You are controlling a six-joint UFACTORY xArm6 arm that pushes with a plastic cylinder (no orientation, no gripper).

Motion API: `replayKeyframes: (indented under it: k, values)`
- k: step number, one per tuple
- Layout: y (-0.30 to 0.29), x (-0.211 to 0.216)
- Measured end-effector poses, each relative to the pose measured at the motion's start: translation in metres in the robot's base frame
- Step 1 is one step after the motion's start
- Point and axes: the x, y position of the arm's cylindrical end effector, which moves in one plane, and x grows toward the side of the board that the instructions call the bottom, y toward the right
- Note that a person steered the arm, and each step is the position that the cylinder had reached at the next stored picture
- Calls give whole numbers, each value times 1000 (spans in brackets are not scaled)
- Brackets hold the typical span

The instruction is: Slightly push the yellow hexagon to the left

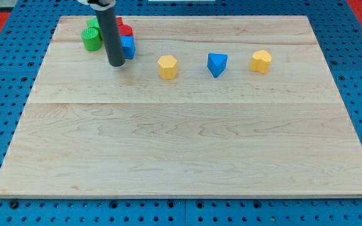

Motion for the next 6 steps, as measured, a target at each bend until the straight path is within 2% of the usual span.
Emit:
replayKeyframes:
  k: [2,3,4,5,6]
  values:
    - [99,-19]
    - [127,-3]
    - [92,14]
    - [106,-19]
    - [152,-56]
